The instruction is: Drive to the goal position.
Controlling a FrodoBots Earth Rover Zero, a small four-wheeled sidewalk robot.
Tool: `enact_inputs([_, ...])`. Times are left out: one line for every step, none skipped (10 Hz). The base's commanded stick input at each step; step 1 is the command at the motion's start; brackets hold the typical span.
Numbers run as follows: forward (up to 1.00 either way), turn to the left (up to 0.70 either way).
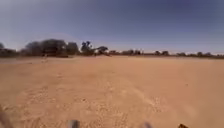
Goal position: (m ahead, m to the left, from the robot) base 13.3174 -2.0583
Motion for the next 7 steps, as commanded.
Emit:
enact_inputs([0.50,-0.01])
enact_inputs([0.50,-0.51])
enact_inputs([0.50,-0.51])
enact_inputs([0.50,-0.49])
enact_inputs([0.50,-0.28])
enact_inputs([0.50,-0.07])
enact_inputs([0.50,-0.01])
